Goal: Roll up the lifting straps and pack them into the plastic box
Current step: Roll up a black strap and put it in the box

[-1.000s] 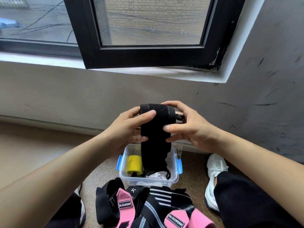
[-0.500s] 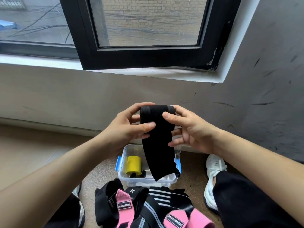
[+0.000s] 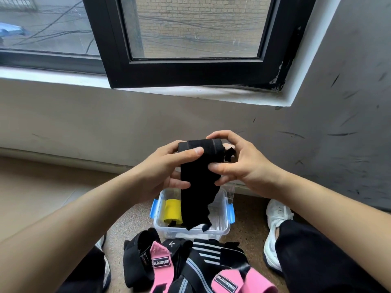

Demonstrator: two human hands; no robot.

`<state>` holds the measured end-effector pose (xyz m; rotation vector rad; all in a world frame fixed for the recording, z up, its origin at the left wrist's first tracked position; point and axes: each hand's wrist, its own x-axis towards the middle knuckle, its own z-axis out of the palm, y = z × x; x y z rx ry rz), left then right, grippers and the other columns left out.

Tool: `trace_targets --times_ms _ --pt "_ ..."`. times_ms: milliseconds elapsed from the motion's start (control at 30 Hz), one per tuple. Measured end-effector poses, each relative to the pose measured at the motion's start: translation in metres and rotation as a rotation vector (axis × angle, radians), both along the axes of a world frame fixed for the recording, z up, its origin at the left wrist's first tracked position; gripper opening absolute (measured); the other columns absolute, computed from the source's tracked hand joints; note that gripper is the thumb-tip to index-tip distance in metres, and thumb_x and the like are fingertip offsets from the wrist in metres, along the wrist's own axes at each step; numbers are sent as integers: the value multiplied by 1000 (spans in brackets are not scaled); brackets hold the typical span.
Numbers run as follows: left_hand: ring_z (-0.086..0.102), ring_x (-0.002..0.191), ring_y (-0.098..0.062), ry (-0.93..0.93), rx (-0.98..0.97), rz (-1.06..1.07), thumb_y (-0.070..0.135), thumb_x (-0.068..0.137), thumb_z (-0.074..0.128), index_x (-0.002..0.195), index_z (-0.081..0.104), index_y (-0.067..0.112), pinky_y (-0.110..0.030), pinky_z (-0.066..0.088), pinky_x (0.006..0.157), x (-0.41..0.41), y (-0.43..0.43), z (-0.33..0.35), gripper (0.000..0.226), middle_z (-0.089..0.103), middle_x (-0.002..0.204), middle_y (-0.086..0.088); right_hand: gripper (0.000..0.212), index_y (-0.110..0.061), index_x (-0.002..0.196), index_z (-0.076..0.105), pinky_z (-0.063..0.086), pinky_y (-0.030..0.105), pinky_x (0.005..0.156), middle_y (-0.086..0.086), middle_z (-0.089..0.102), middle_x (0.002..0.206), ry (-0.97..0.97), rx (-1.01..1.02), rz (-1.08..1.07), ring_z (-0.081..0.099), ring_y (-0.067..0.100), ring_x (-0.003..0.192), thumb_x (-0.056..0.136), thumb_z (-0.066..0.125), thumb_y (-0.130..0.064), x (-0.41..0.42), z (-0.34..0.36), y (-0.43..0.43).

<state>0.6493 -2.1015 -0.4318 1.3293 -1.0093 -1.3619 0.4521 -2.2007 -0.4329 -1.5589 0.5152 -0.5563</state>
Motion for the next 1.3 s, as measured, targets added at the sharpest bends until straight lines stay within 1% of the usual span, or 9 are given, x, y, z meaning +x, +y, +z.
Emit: trace_targets --times_ms 133,200,300,533,767,867,1033,1167,1300 --pt "69 74 -13 27 -76 23 30 78 79 124 66 20 -22 49 57 2 -1 -1 48 70 96 2 56 -31 137 55 62 37 62 6 61 122 50 76 29 72 25 97 89 76 -12 -1 2 -1" --pt "68 77 -14 28 -116 35 22 75 81 124 66 21 -19 49 52 2 -1 -1 51 71 97 -3 50 -31 135 56 61 36 61 1 65 114 72 183 63 72 25 94 88 74 -32 -1 4 -1" --pt "69 87 -19 -18 -170 53 19 71 84 124 67 26 -25 49 59 0 0 -3 55 74 105 -4 46 -24 129 60 61 35 61 0 65 102 111 221 47 72 26 84 89 65 -47 0 9 1" --pt "75 99 -17 -48 -217 81 22 72 83 126 65 33 -32 59 70 -7 1 -3 57 73 118 -2 46 -20 121 66 58 33 68 -1 68 92 70 179 -34 67 20 82 82 69 -44 0 7 -1" --pt "74 109 -25 87 -109 49 46 82 73 134 56 39 -45 62 80 -12 -1 2 55 75 114 9 50 -17 128 62 58 39 79 10 69 108 -61 221 -61 71 23 96 80 74 -27 1 1 -3" --pt "75 106 -26 95 -126 59 45 79 69 133 58 37 -41 62 78 -11 0 3 56 75 109 12 52 -18 130 61 60 40 79 12 66 113 -88 227 -62 71 25 100 79 75 -19 1 -1 -3" --pt "74 90 -21 119 -123 65 28 80 76 126 65 29 -29 60 64 -3 0 1 48 72 110 -4 55 -29 125 65 60 38 77 13 61 117 -68 120 -61 71 26 101 76 84 -11 2 -3 -2" --pt "74 95 -23 151 -156 50 17 79 80 125 66 27 -31 60 69 1 -1 -4 49 73 110 -8 60 -30 131 62 60 39 75 6 64 119 -6 170 -41 72 24 102 75 81 -18 0 4 -3" --pt "73 99 -25 129 -217 45 11 77 76 129 63 23 -35 61 77 -1 0 -8 54 72 109 -8 43 -27 127 64 59 35 64 3 65 111 121 235 20 69 26 89 90 68 -48 -4 11 -4"
